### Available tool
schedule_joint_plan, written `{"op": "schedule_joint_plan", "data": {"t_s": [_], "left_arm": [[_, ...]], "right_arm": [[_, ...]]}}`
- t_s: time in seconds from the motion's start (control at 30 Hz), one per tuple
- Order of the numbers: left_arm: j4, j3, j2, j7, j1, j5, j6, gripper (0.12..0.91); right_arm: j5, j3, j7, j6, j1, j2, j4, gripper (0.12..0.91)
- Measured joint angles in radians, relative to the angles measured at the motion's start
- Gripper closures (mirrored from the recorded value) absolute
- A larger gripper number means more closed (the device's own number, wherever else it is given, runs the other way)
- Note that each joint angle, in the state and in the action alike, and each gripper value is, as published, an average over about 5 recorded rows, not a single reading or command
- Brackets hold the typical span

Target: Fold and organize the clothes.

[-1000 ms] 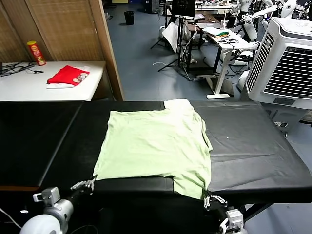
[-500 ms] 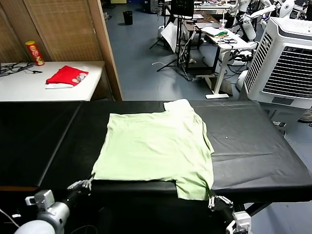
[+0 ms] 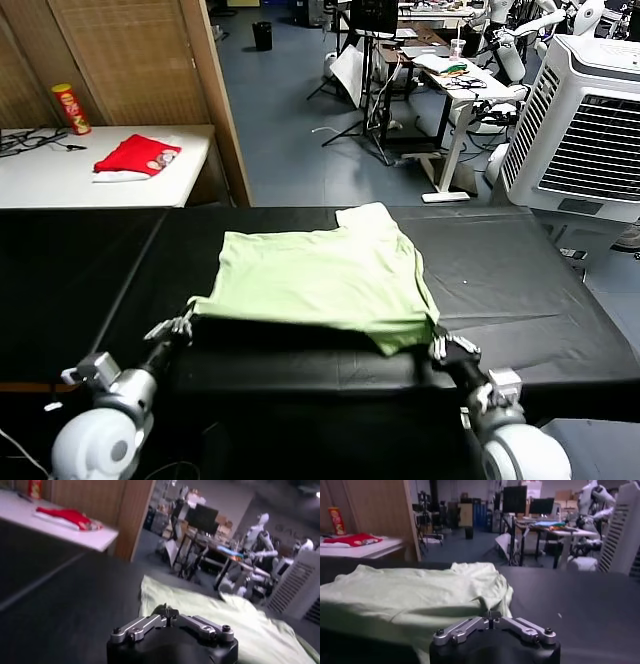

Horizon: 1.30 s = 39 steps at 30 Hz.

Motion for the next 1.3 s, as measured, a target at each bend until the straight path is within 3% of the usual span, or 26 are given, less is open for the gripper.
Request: {"op": "schedule_joint_plan", "data": {"t_s": [0.4,0.47,0.53,0.67,0.8,0.9,1.0,1.13,1.3], "left_arm": [[0.165,0.066,0.008,0.009,-0.125,0.091,-0.023,0.903],[0.183,0.073,0.007,0.01,-0.137,0.099,-0.023,0.901],[0.194,0.076,0.004,0.012,-0.144,0.104,-0.023,0.872],[0.199,0.078,0.0,0.014,-0.144,0.105,-0.022,0.696],[0.192,0.076,0.0,0.014,-0.134,0.104,-0.019,0.461],[0.182,0.074,0.002,0.014,-0.123,0.101,-0.015,0.315],[0.175,0.072,0.004,0.015,-0.109,0.099,-0.01,0.245],[0.173,0.068,0.006,0.018,-0.092,0.087,-0.004,0.233],[0.183,0.059,0.007,0.019,-0.08,0.051,0.006,0.232]], "right_arm": [[-0.003,-0.064,-0.036,0.004,0.165,0.001,-0.194,0.897],[-0.003,-0.064,-0.049,0.001,0.174,0.001,-0.203,0.859],[-0.003,-0.063,-0.058,-0.005,0.173,-0.002,-0.202,0.771],[0.002,-0.05,-0.06,-0.021,0.15,-0.012,-0.173,0.571],[0.001,-0.034,-0.056,-0.035,0.104,-0.021,-0.116,0.361],[-0.004,-0.02,-0.056,-0.043,0.062,-0.024,-0.069,0.256],[-0.01,-0.008,-0.059,-0.044,0.021,-0.026,-0.032,0.231],[-0.015,0.003,-0.06,-0.04,-0.022,-0.022,-0.014,0.227],[-0.016,0.008,-0.06,-0.027,-0.051,-0.009,-0.021,0.325]]}}
